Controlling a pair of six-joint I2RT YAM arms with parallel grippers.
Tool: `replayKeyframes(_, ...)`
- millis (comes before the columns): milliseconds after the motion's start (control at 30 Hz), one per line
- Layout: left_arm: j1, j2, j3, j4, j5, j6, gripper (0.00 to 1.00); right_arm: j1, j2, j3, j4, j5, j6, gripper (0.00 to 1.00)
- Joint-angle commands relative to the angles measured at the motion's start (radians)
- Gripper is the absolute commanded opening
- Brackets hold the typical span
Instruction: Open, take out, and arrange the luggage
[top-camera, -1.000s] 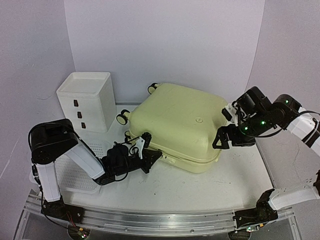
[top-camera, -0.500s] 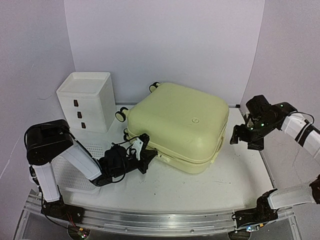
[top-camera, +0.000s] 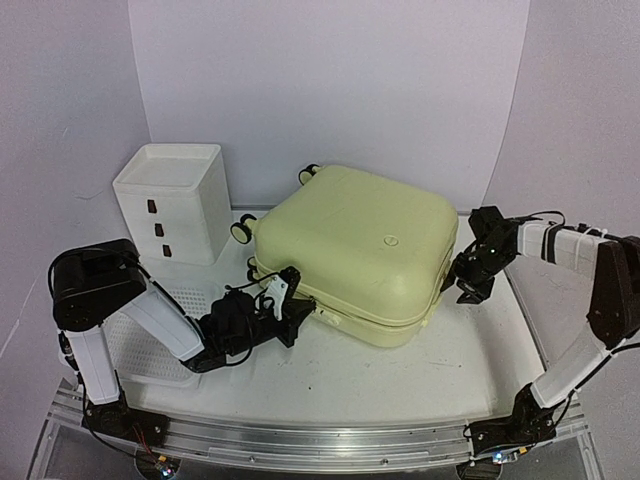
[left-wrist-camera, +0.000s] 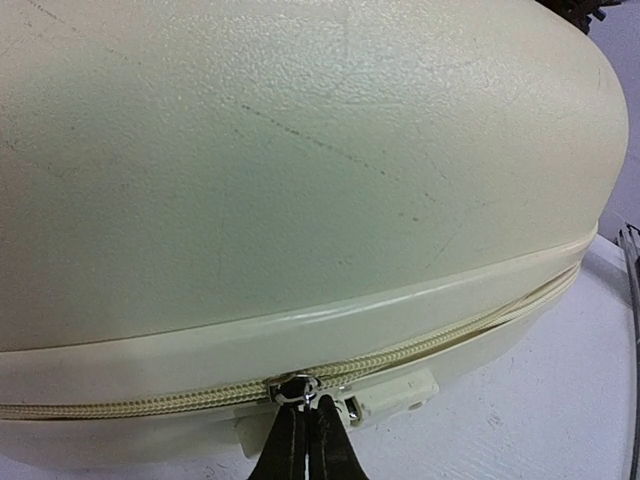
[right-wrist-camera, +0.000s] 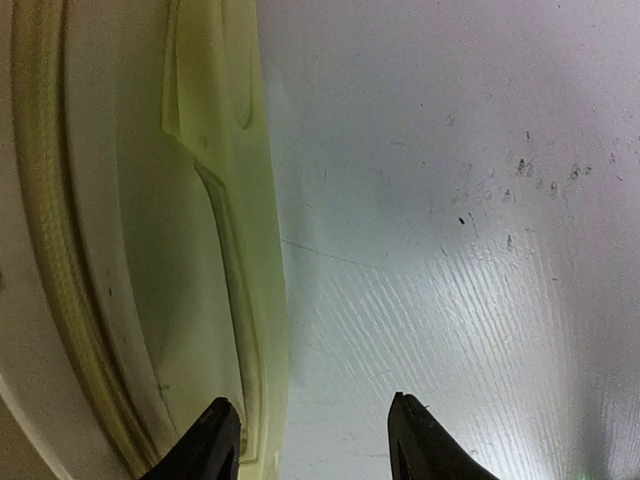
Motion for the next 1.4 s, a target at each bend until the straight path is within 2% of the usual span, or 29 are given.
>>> replayKeyframes(0, 0.009, -0.034, 0.041, -0.004, -0.081, 0.021, 0.00, -0.004, 0.050, 0.006, 0.133, -0.051, 0.063, 0.51)
replayKeyframes(100, 0.009, -0.033, 0.045, -0.007, -0.085, 0.019, 0.00, -0.004, 0.080, -0.020, 0.178, -0.065, 0.088, 0.47)
replayKeyframes(267, 0.006, -0.021, 0.056, -0.011, -0.095, 0.021, 0.00, 0.005, 0.097, -0.079, 0.251, -0.020, 0.104, 0.36)
replayKeyframes(433, 0.006, -0.025, 0.047, -0.011, -0.160, 0.009, 0.00, 0.005, 0.101, -0.090, 0.245, 0.061, 0.043, 0.10)
replayKeyframes(467, 0.006, -0.029, 0.040, -0.012, -0.169, 0.010, 0.00, 0.002, 0.108, -0.078, 0.229, 0.069, 0.024, 0.02)
replayKeyframes(500, 0.006, -0.035, 0.035, -0.012, -0.177, 0.011, 0.00, -0.006, 0.125, -0.065, 0.209, 0.066, 0.003, 0.00)
replayKeyframes(733, 0.013, -0.054, 0.007, -0.011, -0.231, 0.005, 0.00, -0.138, 0.162, -0.082, 0.176, -0.045, -0.115, 0.00)
replayKeyframes(933, 0.049, -0.082, -0.015, -0.011, -0.219, -0.002, 0.00, -0.288, 0.196, -0.086, 0.145, -0.166, -0.227, 0.00)
replayKeyframes(1200, 0.088, -0.111, -0.038, -0.012, -0.213, -0.005, 0.00, -0.353, 0.240, -0.003, 0.031, -0.090, -0.368, 0.00)
replayKeyframes(1367, 0.136, -0.124, -0.073, -0.010, -0.139, -0.031, 0.00, -0.404, 0.283, 0.072, -0.037, -0.099, -0.451, 0.00)
